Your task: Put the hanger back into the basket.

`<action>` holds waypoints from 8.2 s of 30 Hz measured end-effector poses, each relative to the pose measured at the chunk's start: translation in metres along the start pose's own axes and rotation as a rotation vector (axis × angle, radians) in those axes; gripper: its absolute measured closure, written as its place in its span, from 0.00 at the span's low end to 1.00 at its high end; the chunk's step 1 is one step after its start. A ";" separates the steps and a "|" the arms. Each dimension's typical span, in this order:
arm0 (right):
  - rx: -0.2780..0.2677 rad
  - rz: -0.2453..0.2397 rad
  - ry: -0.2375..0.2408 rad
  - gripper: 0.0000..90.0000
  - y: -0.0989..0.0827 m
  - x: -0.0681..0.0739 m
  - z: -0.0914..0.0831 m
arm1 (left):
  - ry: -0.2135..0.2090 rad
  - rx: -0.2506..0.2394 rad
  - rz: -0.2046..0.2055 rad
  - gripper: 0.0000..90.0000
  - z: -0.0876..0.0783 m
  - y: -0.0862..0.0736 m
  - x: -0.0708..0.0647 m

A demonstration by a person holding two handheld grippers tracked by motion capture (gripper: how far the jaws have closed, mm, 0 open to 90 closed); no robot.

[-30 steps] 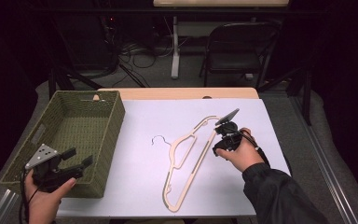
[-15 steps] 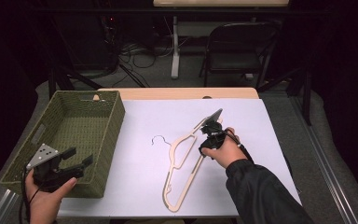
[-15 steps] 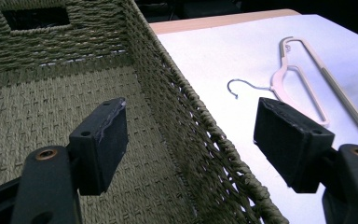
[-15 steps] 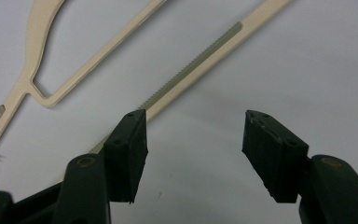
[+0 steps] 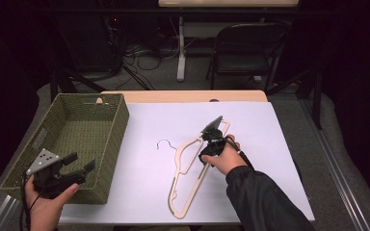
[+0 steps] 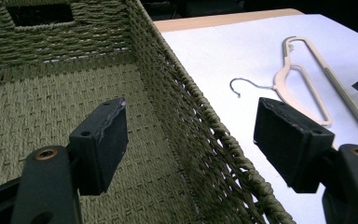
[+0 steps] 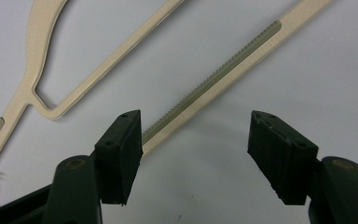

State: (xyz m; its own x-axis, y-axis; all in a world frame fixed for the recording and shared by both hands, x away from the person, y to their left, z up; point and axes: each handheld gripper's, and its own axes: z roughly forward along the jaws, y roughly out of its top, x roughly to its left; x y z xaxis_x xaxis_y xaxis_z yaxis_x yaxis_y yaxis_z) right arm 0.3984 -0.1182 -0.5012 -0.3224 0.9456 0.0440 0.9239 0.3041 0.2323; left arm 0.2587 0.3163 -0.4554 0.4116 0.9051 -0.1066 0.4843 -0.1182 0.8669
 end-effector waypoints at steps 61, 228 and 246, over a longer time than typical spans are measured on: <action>0.122 0.044 -0.044 0.72 0.002 0.005 0.026 | -0.026 0.004 0.018 0.29 0.002 0.003 -0.010; -0.428 0.113 0.403 0.89 -0.007 0.002 -0.064 | -0.424 0.014 -0.020 0.65 0.144 0.012 -0.181; -0.408 0.142 0.452 0.88 -0.007 0.003 -0.055 | -0.381 -0.033 -0.053 0.82 0.139 0.011 -0.178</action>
State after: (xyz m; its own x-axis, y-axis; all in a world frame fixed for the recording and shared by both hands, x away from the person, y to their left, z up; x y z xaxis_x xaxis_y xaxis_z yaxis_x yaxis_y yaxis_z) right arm 0.3790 -0.1236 -0.4489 -0.3405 0.8041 0.4873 0.8394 0.0264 0.5429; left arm 0.2983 0.0974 -0.4946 0.6470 0.6921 -0.3199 0.4905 -0.0565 0.8696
